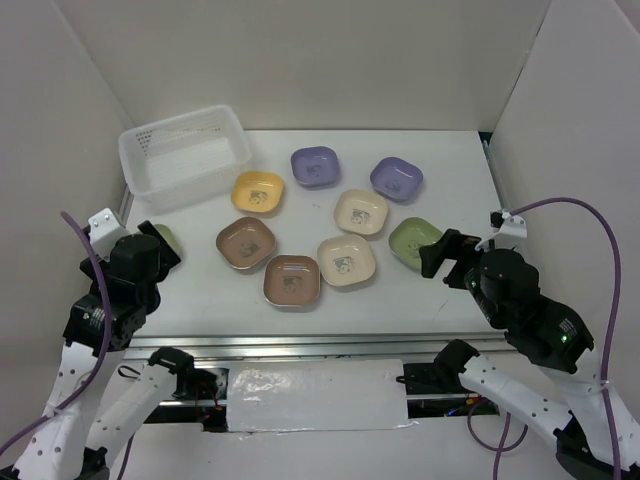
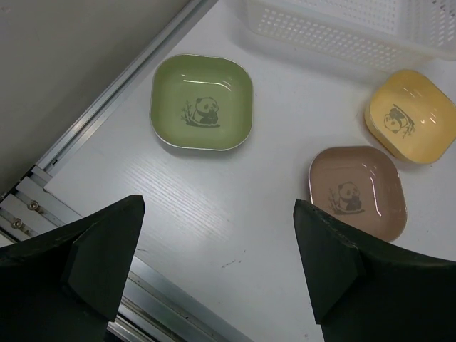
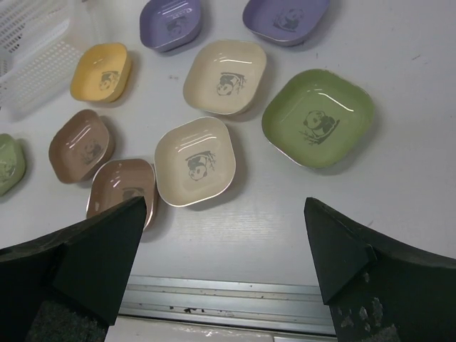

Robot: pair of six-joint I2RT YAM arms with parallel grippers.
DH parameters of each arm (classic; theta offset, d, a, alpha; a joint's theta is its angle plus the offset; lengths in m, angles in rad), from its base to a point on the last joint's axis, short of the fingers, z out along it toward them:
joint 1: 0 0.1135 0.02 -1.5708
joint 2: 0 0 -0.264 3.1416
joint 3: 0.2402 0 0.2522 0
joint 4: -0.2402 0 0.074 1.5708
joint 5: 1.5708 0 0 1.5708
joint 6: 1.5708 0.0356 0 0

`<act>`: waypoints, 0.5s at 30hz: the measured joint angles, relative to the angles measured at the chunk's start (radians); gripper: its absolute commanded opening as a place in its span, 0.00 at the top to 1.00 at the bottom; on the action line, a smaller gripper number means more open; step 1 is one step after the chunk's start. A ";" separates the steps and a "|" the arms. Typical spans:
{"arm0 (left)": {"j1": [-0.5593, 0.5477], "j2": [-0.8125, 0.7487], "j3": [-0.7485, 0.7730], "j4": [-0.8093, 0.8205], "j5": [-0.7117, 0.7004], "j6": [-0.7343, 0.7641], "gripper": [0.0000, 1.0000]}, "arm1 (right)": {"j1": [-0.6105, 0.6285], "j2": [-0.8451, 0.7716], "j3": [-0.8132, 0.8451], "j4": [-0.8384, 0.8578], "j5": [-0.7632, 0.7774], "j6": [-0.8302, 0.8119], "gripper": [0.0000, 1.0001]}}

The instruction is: Place the plates into the plastic bin on the countertop

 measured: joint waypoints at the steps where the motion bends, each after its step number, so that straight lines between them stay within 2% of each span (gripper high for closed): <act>1: 0.000 0.000 0.000 -0.002 -0.003 -0.001 0.01 | 0.000 -0.005 0.000 -0.001 0.002 0.000 0.00; 9: 0.003 0.042 0.007 -0.051 -0.045 -0.064 0.01 | 0.000 -0.038 -0.007 0.003 -0.019 -0.021 0.00; 12: 0.026 0.126 0.035 -0.079 -0.033 -0.124 0.01 | 0.000 -0.038 -0.026 0.014 -0.047 -0.029 0.00; 15: 0.095 0.225 0.035 -0.049 0.038 -0.203 0.01 | 0.000 -0.037 -0.061 0.032 -0.086 -0.038 0.00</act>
